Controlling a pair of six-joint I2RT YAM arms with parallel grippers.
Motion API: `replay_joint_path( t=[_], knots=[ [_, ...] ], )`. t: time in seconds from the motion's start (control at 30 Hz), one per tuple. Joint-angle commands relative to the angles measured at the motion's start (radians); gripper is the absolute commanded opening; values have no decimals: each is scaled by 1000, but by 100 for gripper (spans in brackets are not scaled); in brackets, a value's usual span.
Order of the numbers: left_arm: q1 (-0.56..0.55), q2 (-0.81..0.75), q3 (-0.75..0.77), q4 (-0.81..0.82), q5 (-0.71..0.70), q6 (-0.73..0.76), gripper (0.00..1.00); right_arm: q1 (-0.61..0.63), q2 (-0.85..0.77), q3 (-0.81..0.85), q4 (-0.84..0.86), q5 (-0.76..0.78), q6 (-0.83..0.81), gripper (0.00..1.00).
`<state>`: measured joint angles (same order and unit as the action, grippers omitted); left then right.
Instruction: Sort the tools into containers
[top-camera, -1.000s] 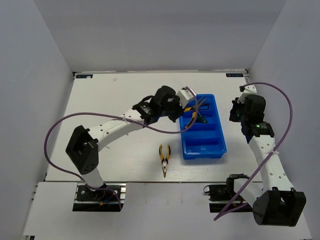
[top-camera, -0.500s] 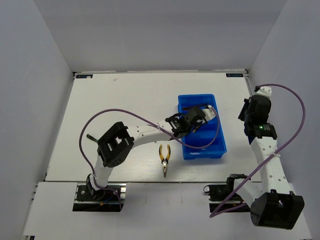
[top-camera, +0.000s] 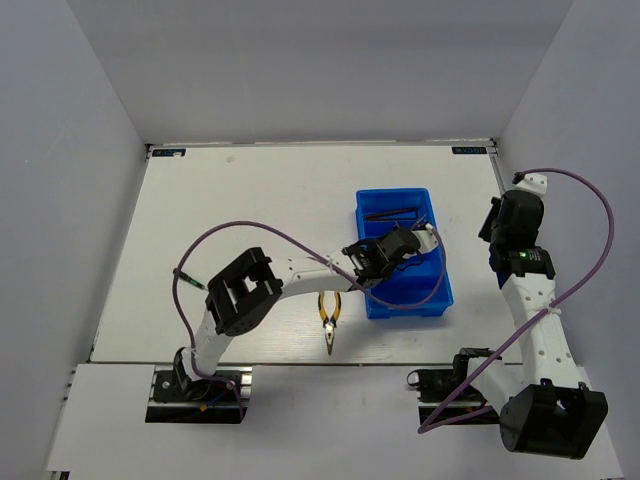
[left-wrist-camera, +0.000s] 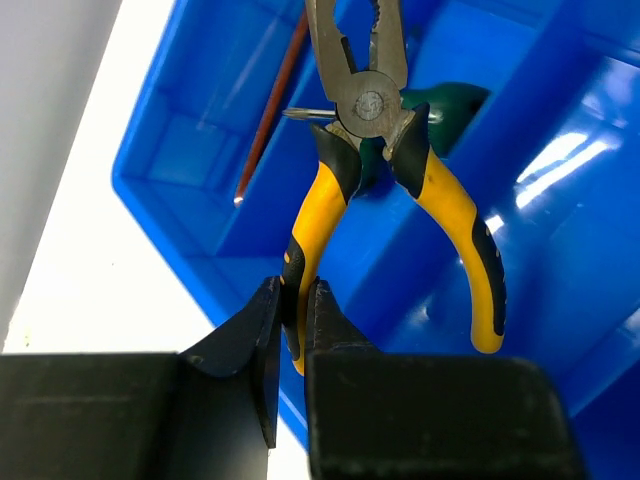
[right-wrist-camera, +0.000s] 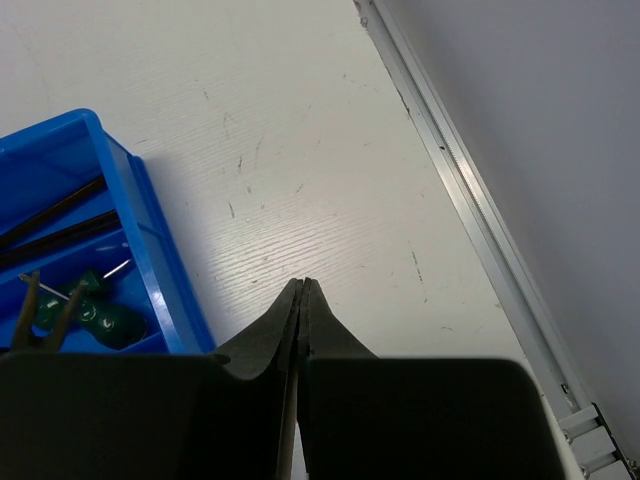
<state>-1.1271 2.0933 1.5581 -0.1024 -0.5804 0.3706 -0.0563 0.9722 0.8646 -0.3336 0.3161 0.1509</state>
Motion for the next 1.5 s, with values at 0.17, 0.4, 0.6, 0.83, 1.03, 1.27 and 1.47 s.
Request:
replay_joint_path(
  t=[0.17, 0.4, 0.6, 0.83, 1.03, 1.27, 1.47],
  knots=[
    [-19, -33, -7, 53, 14, 7, 0, -8, -20, 19, 34, 15, 16, 0],
    [-28, -33, -29, 53, 42, 7, 16, -8, -20, 16, 39, 17, 16, 0],
    [-28, -44, -52, 53, 42, -2, 36, -10, -18, 13, 36, 17, 16, 0],
    [-28, -62, -39, 44, 22, -2, 63, -13, -24, 13, 39, 18, 16, 0],
    [-46, -162, 7, 44, 11, -45, 65, -13, -23, 13, 34, -1, 9, 0],
    [3, -416, -65, -357, -64, -592, 6, -14, -9, 17, -51, -460, -223, 61],
    [56, -628, -415, -537, 122, -1031, 78, -10, 19, 46, -134, -788, -307, 0]
  ],
)
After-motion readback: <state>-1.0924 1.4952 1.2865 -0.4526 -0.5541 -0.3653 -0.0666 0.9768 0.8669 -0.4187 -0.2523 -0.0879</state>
